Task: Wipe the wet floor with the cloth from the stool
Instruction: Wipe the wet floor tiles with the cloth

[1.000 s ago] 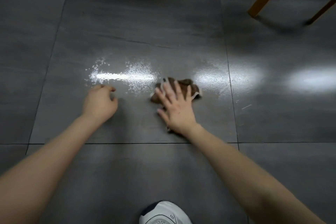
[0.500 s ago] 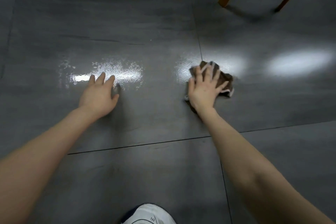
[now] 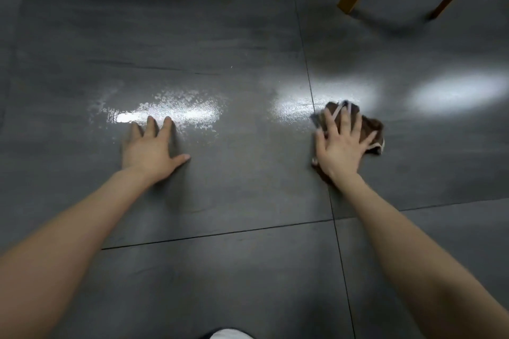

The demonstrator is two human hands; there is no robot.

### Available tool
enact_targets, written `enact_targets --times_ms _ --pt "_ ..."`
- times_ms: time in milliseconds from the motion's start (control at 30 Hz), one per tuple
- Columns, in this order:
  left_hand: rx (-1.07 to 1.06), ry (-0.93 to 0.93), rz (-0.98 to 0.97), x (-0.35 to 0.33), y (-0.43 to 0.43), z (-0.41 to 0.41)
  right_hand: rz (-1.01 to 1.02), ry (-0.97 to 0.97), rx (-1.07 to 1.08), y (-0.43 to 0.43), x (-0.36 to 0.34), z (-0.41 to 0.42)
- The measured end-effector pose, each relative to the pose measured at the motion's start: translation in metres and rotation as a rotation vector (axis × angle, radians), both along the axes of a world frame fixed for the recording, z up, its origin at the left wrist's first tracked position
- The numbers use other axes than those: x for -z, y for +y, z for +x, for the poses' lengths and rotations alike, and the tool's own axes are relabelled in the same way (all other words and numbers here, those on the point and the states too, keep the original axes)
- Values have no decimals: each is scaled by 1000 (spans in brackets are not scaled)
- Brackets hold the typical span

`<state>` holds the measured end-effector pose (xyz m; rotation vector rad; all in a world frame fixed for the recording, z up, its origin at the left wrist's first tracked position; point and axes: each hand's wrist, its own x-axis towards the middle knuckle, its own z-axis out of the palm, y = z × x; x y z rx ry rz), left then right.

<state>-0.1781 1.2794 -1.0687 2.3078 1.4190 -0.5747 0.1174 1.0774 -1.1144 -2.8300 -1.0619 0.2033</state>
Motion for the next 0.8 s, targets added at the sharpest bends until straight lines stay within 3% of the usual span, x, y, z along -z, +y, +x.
enact_targets --times_ms 100,167,267,333,367,433,500,567,667,800 --pt "-58 2 -2 2 11 -1 -9 28 86 78 -2 -8" --pt "-70 22 -6 1 24 -1 34 -17 -161 96 1 -44" --pt "-80 35 -17 0 48 -8 84 -56 -663 58 2 -93" --pt "-93 61 -18 -1 65 -15 97 -37 -767 24 2 -79" --pt "-101 72 -27 -1 70 -19 94 -52 -710 14 3 -58" --pt "-98 70 -44 3 76 -24 44 -77 -371 24 4 -6" --pt "-80 59 -25 9 76 -24 -1 -35 29 69 4 38" --pt "-73 54 -16 10 77 -22 -2 -9 197 134 2 55" --pt "-82 59 -28 9 78 -21 -3 9 95 223 2 31" --pt "-88 76 -26 8 78 -20 0 -51 -339 286 7 -63"
